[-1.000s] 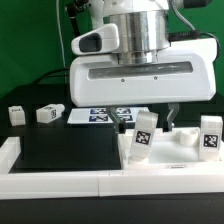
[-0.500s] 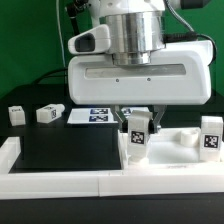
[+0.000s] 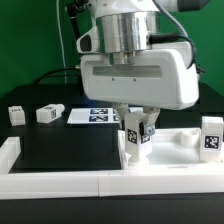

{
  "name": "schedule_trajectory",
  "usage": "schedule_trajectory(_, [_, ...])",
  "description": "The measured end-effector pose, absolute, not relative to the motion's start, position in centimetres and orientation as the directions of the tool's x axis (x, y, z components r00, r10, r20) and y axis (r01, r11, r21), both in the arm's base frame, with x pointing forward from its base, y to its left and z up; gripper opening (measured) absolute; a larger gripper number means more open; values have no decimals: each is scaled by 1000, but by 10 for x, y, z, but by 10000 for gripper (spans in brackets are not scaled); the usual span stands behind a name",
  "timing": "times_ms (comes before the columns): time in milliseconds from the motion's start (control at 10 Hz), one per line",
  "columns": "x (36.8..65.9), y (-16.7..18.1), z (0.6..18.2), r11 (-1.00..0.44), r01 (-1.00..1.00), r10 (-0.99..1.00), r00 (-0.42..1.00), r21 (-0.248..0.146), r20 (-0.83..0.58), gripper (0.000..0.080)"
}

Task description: Assemble square table

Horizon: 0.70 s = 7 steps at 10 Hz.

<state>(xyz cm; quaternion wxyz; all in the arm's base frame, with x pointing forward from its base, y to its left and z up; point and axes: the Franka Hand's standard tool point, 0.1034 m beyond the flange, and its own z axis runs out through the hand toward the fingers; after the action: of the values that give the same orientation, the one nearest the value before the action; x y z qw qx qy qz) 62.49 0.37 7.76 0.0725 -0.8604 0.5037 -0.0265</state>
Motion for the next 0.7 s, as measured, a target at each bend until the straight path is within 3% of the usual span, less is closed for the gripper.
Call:
schedule_trajectory(200, [625,1,77,-294,-937,-943,316,-187,-102,298])
schedule_trajectory(400, [624,-2,76,-50,-981,-976,88,-189,-198,298])
schedule_trajectory(600, [623,-1,76,-41,-982,-977,79,-187,-200,299])
schedule_trajectory(700, [623,-2,76,-127,-973,-971,161,-195,-174,299])
